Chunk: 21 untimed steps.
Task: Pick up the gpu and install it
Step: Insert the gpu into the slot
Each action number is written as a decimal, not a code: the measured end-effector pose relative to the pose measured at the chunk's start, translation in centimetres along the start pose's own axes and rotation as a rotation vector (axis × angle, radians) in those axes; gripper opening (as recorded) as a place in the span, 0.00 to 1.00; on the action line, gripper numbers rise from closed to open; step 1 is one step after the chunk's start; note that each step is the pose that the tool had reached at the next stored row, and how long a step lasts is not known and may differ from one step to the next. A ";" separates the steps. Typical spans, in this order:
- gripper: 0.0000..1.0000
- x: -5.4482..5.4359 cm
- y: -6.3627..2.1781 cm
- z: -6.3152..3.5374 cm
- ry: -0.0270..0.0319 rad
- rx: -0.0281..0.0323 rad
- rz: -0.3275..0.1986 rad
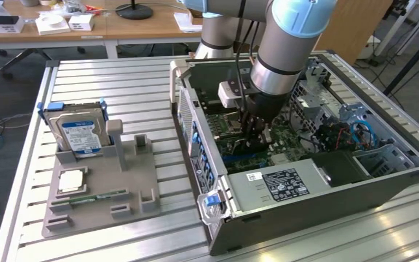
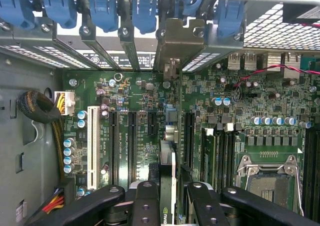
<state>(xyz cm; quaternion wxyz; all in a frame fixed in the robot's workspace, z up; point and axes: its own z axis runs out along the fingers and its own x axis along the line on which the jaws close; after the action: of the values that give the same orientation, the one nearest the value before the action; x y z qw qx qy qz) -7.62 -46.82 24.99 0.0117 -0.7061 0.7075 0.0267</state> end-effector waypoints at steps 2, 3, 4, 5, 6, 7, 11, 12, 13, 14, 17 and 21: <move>0.27 0.0 0.00 0.00 0.0000 -0.0001 0.000; 0.33 0.0 0.00 0.00 0.0000 -0.0001 0.000; 0.33 0.0 0.00 0.00 0.0000 0.0000 0.000; 0.33 0.0 0.00 0.00 0.0000 0.0000 0.000; 0.40 0.0 0.00 0.00 0.0000 0.0000 0.000; 0.40 0.0 0.00 0.00 0.0000 0.0000 0.000; 0.40 0.0 0.01 -0.04 0.0001 -0.0001 0.000; 0.40 0.0 0.01 -0.10 0.0001 -0.0001 0.000; 0.40 0.0 0.01 -0.16 0.0001 -0.0001 0.000; 0.40 0.0 0.01 -0.24 0.0000 0.0000 0.000; 0.40 0.0 0.02 -0.64 0.0001 0.0000 0.000; 0.40 -0.1 0.03 -1.36 0.0000 0.0000 0.000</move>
<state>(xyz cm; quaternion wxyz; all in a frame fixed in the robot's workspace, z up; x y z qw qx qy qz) -7.62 -46.82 26.35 0.0117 -0.7061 0.7075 0.0267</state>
